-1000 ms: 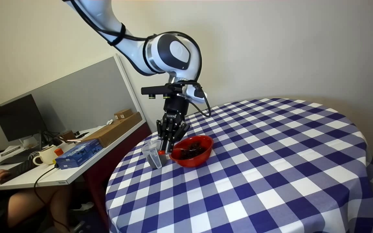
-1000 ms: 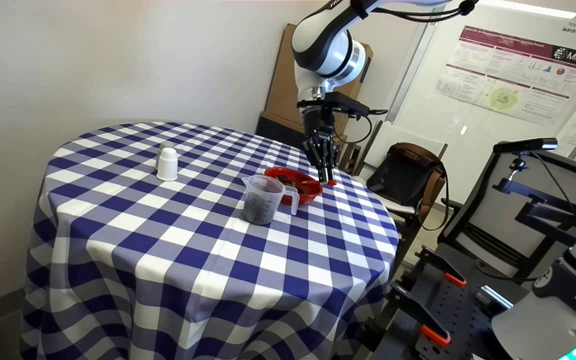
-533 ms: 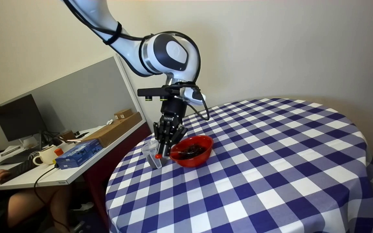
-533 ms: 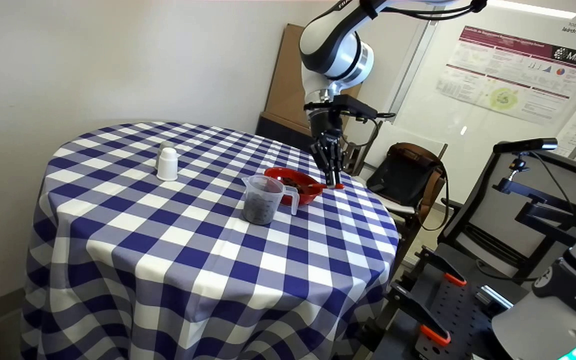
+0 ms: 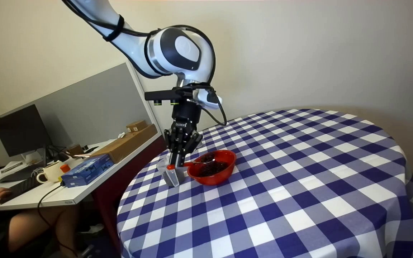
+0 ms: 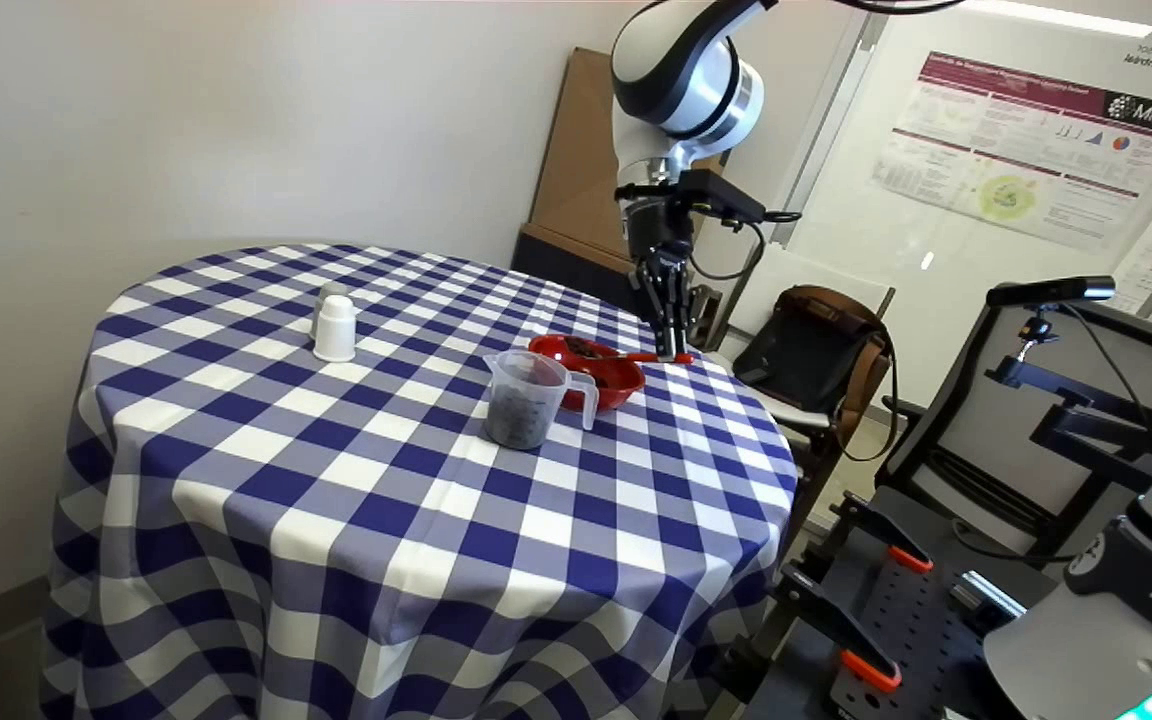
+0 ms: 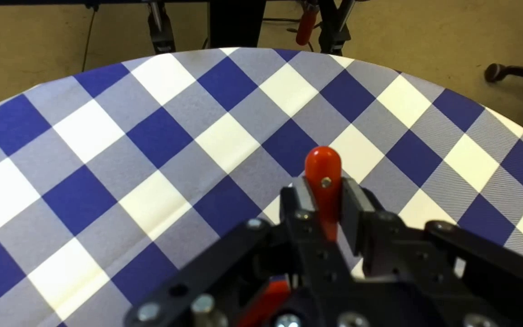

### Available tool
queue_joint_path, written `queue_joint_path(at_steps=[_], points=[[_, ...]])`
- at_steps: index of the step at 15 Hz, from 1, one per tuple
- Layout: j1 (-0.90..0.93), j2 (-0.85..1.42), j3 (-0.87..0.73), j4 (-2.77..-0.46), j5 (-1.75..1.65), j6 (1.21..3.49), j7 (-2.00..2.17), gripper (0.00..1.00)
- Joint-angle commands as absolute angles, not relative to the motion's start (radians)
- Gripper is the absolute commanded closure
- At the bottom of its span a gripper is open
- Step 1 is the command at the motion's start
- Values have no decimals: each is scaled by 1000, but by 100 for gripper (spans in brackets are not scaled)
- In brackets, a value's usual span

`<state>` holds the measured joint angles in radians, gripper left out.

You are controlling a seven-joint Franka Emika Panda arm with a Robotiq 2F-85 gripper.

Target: Place some of the contents in the red bowl into the clear jug using the spoon

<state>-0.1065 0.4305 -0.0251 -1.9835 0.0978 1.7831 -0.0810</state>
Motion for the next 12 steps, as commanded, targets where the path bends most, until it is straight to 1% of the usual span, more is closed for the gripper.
queue_joint_path(at_steps=[1,12], points=[[-91,378,-17,-2020,112,1803,-90,95],[4,308,37,-2067,81,1812,-79,95]])
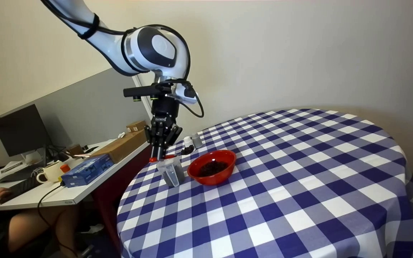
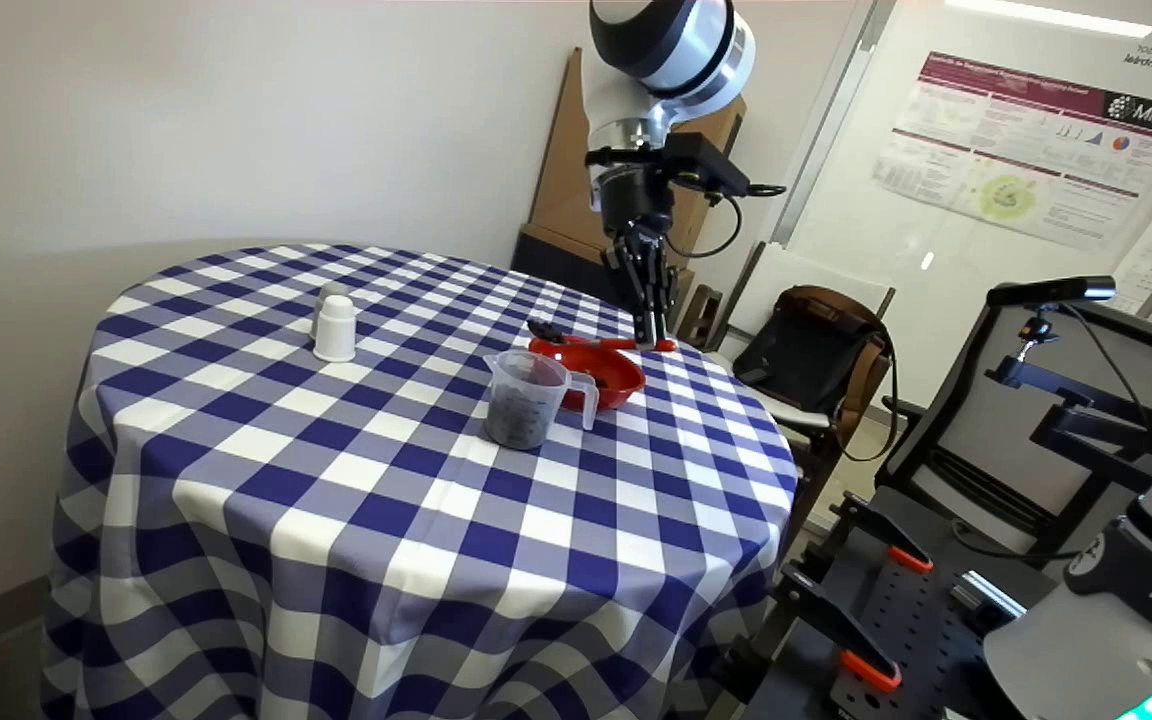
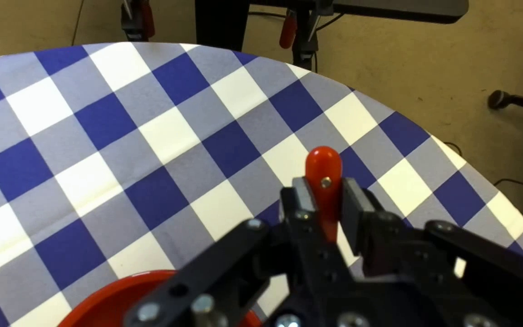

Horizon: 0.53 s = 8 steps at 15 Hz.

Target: Place some of the contents in the red bowl into the clear jug using the spoon

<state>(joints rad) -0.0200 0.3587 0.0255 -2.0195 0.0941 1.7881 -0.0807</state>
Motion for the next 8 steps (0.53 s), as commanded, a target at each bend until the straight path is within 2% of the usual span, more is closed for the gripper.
queue_joint_path(at_steps=[1,8], points=[[13,301,41,-2072,77,1813,-80,95],[53,268,60,-2107,55,1821,-76,95]])
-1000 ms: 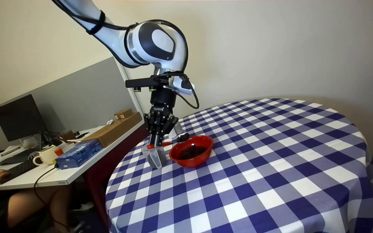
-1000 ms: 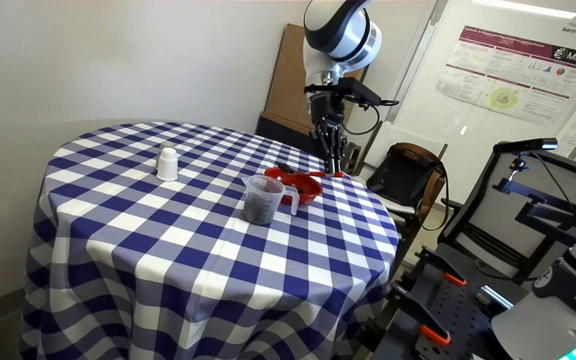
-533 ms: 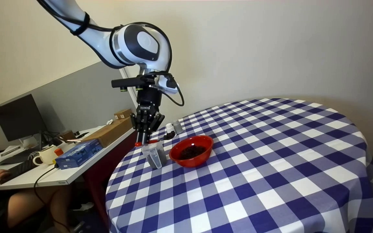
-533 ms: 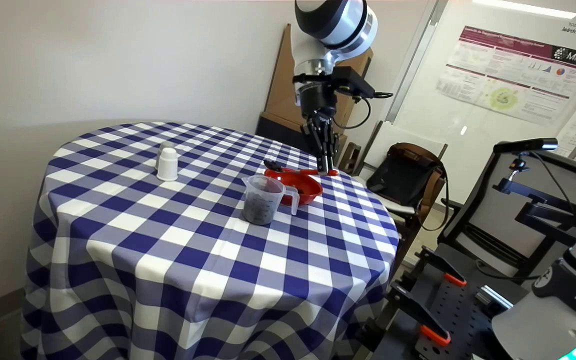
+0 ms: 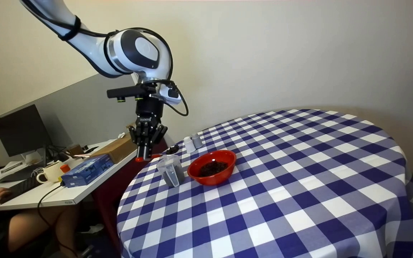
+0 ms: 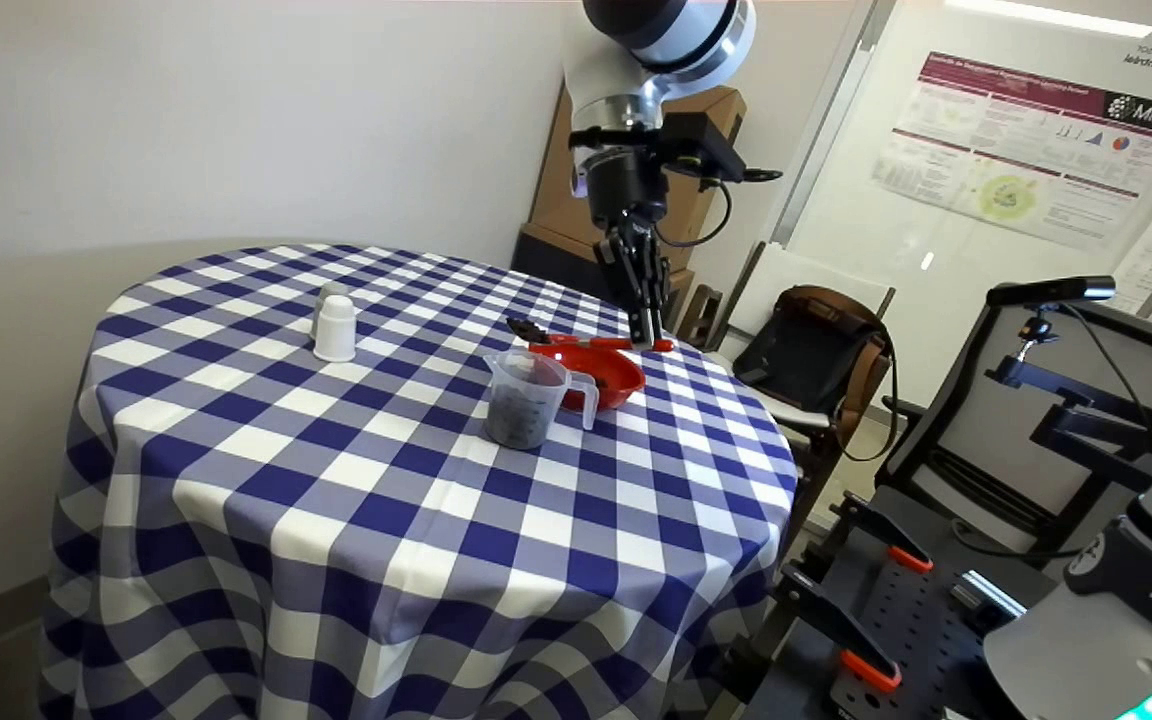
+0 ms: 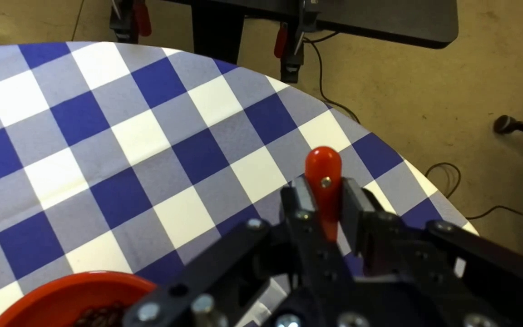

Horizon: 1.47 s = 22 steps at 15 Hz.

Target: Place some of the contents in the red bowl into the clear jug using the spoon

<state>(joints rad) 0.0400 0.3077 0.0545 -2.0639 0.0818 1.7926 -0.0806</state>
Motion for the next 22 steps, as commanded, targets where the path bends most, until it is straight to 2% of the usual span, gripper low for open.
queue_joint_path(at_steps=[1,22], points=[[58,269,61,-2111,44,1827,-71,95],[169,270,81,-2187,-216,1935,144,95]])
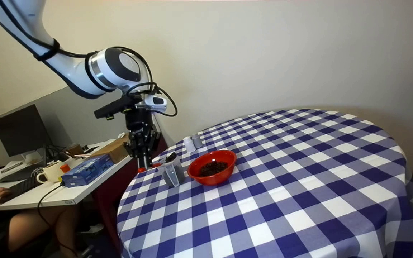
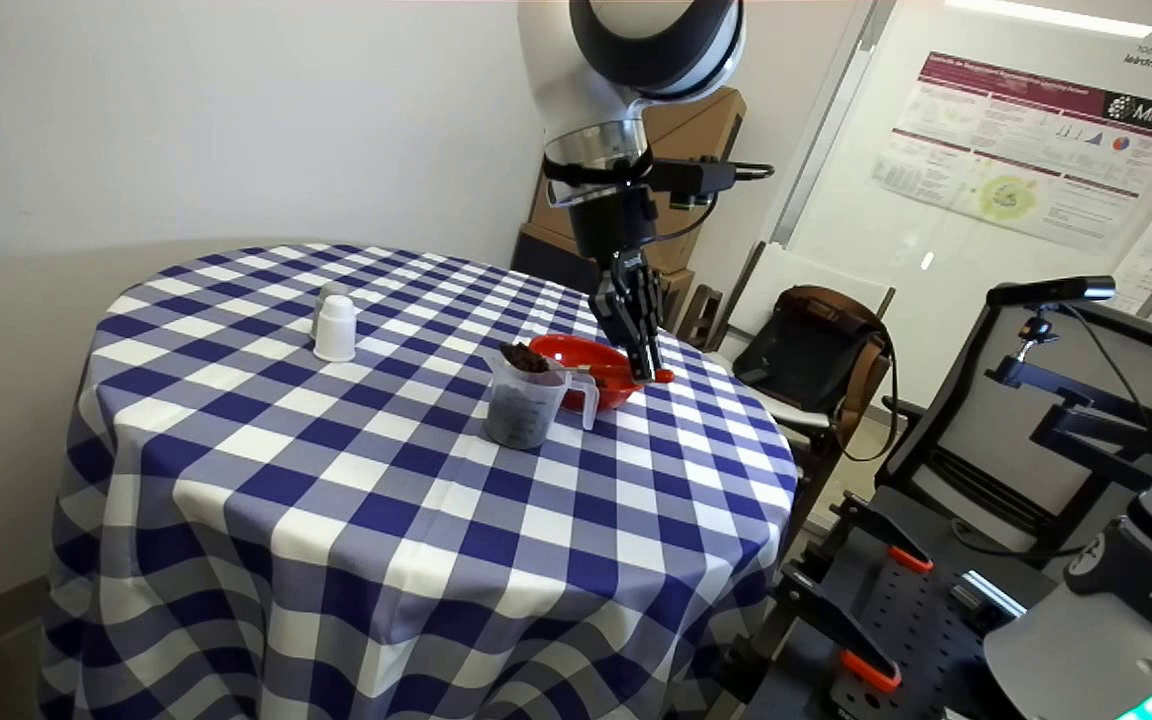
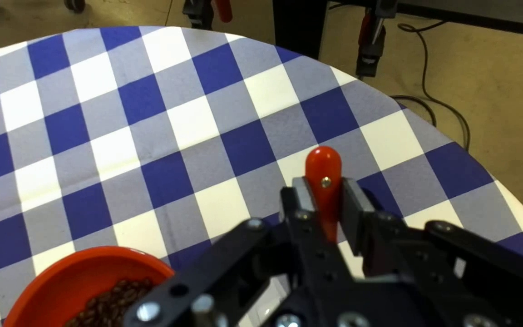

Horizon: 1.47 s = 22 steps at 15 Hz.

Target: Place some of the contents in the red bowl into the clear jug using the spoon

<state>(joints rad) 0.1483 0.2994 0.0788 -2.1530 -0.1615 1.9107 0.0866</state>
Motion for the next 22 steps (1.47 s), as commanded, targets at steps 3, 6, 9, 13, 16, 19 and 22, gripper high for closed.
queue_joint_path(at_steps=[3,6,9,13,16,19,22], points=[[187,269,81,-2194,-268,1932,190,95],[200,268,83,-2203,-317,1930,227,95],[214,261,85,-2215,-368,1934,264,95],[227,249,88,-2234,-433,1943,312,95],[235,246,90,-2245,-474,1945,345,95],[244,243,94,-2258,-514,1946,375,95],[254,240,100,-2271,-552,1948,407,95]])
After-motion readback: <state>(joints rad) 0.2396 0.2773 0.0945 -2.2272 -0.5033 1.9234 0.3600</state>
